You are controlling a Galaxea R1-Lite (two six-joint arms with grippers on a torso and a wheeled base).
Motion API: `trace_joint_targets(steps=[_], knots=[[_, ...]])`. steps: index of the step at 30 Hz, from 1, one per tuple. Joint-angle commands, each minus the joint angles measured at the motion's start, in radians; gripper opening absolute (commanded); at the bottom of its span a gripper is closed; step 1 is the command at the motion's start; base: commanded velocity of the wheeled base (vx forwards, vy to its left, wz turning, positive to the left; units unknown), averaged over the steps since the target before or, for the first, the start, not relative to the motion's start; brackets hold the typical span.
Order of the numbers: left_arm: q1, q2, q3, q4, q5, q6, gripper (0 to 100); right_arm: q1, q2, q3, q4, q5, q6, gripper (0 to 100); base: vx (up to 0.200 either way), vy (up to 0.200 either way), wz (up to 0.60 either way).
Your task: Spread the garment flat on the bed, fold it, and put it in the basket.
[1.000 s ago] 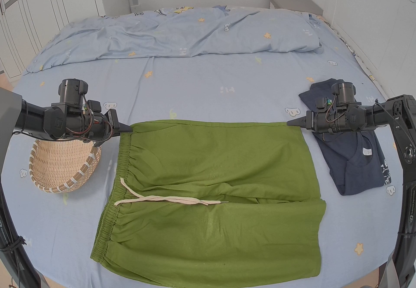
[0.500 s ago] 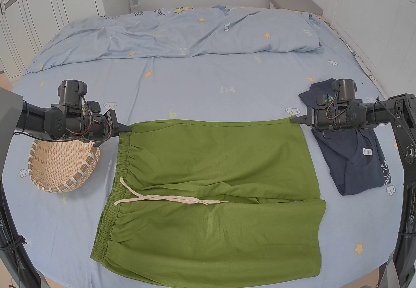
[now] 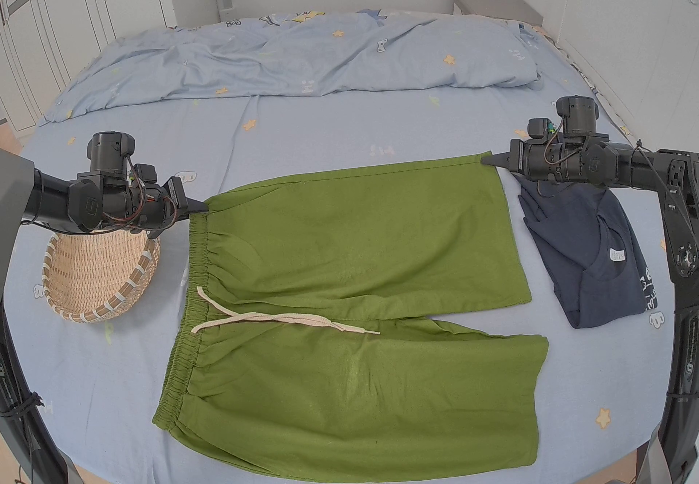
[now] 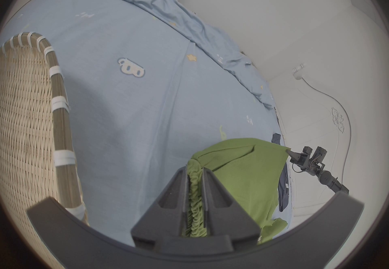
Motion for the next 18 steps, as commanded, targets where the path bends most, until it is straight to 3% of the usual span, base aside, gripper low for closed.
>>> trace_joint_targets(steps=[1, 11, 17, 18], knots=[[0.015, 0.022, -0.023, -0.001, 0.001, -0.002, 0, 0.011, 0.030, -0.012, 0.025, -0.002, 0.005, 0, 0.000, 0.000, 0.00], [0.026, 0.053, -0.061, 0.000, 0.001, -0.002, 0, 0.031, 0.117, -0.012, 0.235, -0.016, 0.000, 0, 0.000, 0.000, 0.00], [0.023, 0.061, -0.059, -0.001, 0.001, 0.003, 0, 0.031, 0.133, -0.012, 0.209, -0.038, -0.004, 0, 0.000, 0.000, 0.00], [0.023, 0.058, -0.058, -0.001, 0.001, 0.003, 0, 0.033, 0.131, -0.012, 0.176, -0.073, -0.006, 0, 0.000, 0.000, 0.00]])
